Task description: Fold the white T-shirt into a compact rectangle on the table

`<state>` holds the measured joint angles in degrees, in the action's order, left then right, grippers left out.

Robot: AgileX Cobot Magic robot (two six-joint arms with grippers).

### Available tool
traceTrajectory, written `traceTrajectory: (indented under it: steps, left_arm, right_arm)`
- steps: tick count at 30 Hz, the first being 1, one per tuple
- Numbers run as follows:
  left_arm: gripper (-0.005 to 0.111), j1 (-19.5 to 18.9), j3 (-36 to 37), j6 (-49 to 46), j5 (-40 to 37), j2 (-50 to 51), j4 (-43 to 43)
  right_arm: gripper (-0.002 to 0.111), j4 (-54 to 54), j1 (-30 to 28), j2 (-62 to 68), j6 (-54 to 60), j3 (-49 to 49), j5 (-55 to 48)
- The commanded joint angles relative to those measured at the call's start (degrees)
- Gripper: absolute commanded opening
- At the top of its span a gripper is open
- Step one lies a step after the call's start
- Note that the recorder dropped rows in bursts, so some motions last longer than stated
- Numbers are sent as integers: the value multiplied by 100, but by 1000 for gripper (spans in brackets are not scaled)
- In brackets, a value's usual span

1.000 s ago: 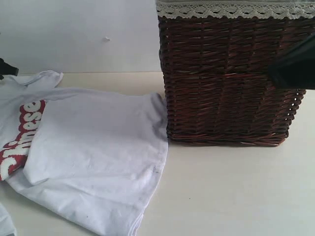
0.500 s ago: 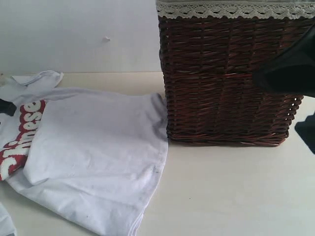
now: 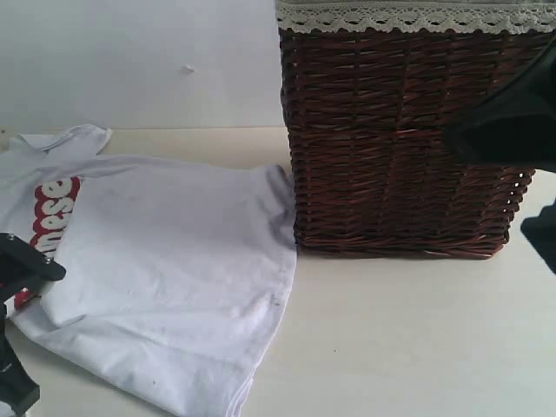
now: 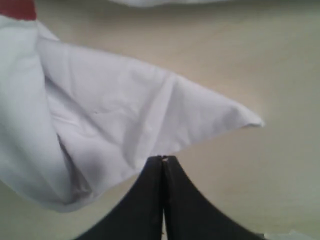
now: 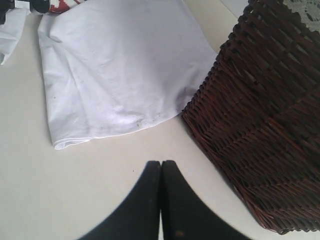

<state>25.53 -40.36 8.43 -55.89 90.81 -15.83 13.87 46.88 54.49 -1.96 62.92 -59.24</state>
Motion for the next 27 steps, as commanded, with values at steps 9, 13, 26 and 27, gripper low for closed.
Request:
traceTrajectory:
  steps: [9, 13, 26, 27]
  left_arm:
    - [0, 55, 127, 1518, 1255, 632, -404]
    - [0, 20, 127, 1835, 1131, 1085, -629]
    - [0, 30, 285, 526, -1407, 1294, -276]
    - [0, 30, 285, 535, -1407, 1240, -326]
  right_arm:
    - [0, -16, -22, 10, 40, -30, 75]
    - [0, -5, -22, 10, 40, -30, 75]
    - [0, -15, -22, 10, 40, -30, 62]
    - [0, -15, -22, 10, 40, -30, 51]
